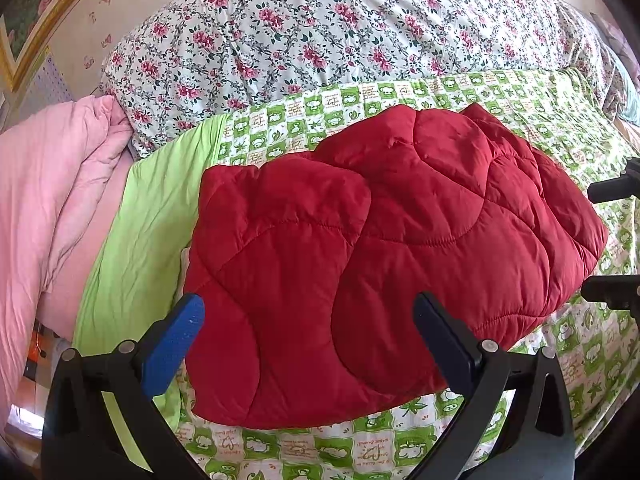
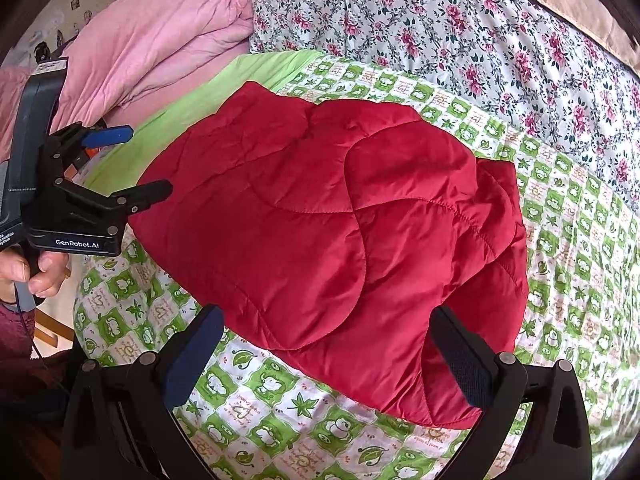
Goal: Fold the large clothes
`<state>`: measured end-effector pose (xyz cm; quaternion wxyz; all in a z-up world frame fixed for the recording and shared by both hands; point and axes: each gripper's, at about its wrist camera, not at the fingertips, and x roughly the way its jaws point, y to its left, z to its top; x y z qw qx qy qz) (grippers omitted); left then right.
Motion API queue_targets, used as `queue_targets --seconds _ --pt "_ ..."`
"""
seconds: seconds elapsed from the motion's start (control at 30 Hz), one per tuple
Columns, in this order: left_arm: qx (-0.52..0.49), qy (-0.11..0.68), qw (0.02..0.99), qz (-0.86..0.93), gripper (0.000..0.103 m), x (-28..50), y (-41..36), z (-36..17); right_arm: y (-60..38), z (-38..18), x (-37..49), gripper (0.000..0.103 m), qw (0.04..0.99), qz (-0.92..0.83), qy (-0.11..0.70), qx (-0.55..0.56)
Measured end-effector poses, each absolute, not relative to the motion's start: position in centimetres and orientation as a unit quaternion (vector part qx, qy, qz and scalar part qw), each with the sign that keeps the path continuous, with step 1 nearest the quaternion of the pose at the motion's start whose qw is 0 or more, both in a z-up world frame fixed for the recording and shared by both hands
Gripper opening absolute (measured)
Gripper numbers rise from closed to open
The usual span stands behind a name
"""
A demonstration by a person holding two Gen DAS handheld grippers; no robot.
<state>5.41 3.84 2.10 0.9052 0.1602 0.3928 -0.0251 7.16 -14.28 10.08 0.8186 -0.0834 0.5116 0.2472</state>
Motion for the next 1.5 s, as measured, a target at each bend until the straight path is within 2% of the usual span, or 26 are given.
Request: queue_targets --seconds 1.5 --pt "0.141 0.392 0.909 -0.026 0.103 6.6 3.9 2.3 -14.9 10.2 8.8 0.103 0.827 0.236 0.504 -0.08"
